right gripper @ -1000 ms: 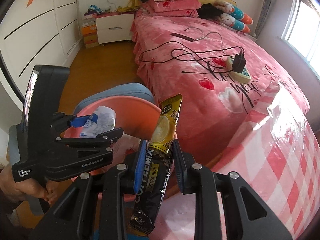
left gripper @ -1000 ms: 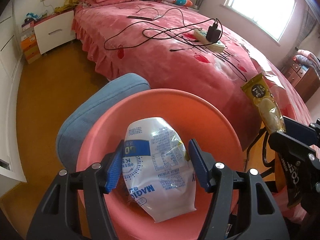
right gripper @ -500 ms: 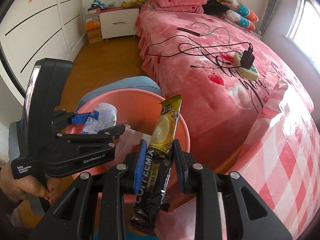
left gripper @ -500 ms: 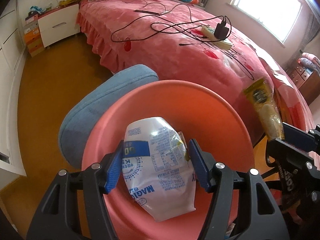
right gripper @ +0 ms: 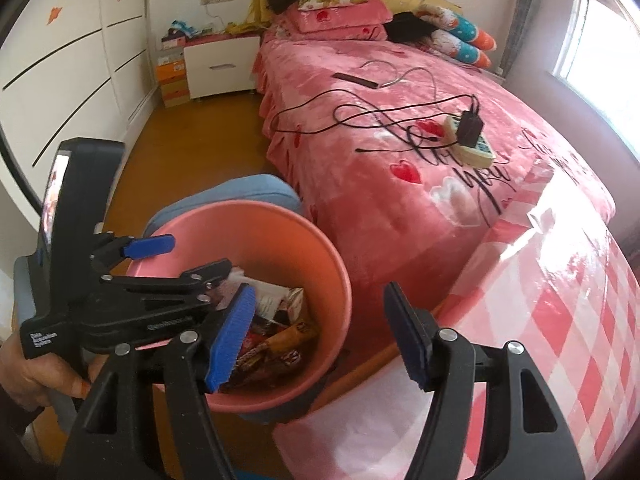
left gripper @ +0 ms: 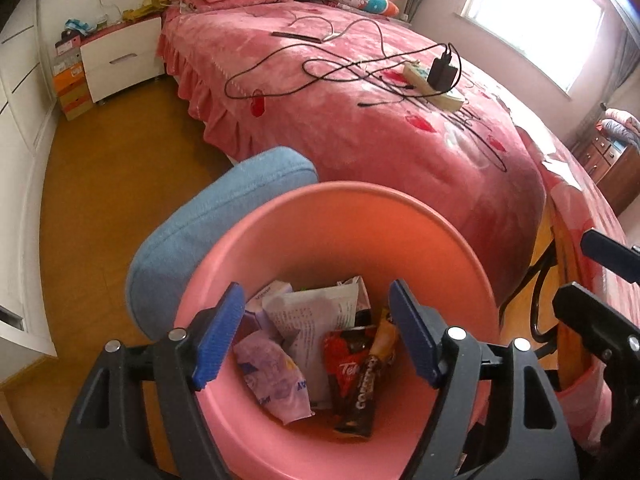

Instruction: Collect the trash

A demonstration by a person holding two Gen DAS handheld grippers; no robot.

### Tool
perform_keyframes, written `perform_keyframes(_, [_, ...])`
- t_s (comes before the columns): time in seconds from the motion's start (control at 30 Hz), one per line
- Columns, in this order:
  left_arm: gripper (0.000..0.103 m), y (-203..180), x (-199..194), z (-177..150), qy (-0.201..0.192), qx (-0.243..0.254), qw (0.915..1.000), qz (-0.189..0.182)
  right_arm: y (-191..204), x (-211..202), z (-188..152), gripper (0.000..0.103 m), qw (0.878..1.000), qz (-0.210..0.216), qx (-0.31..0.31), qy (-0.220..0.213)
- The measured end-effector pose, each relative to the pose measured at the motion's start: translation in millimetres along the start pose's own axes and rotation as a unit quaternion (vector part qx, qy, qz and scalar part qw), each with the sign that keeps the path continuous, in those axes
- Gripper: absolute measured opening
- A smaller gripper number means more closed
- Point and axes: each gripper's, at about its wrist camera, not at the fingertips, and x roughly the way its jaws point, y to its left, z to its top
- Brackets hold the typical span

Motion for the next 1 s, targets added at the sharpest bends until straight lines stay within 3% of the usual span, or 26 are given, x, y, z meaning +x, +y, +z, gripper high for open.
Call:
perform_keyframes(0.3, [0.079, -20.1, -17.6, 11.5, -0.021, 0.016, 0.9996, -0.008, -25.1, -17.6, -5.8, 0.069, 0.999, -0.021, 0.031, -0.015])
perform_keyframes(0.43, [0.081, -36.9, -26.3, 16.0, -0.031, 0.035, 0.9988, -0.013, -37.1, -27.9, -9.4, 0.081, 0.998, -0.037, 0.045, -0.025])
perform_keyframes(1.0, [0.091, -118.8, -57.2, 26.3, -0.064, 0.103, 0.9918, -0.042, -109.6, -76.1, -48.7, 0.083, 0.987, -0.085, 0.125, -0.052])
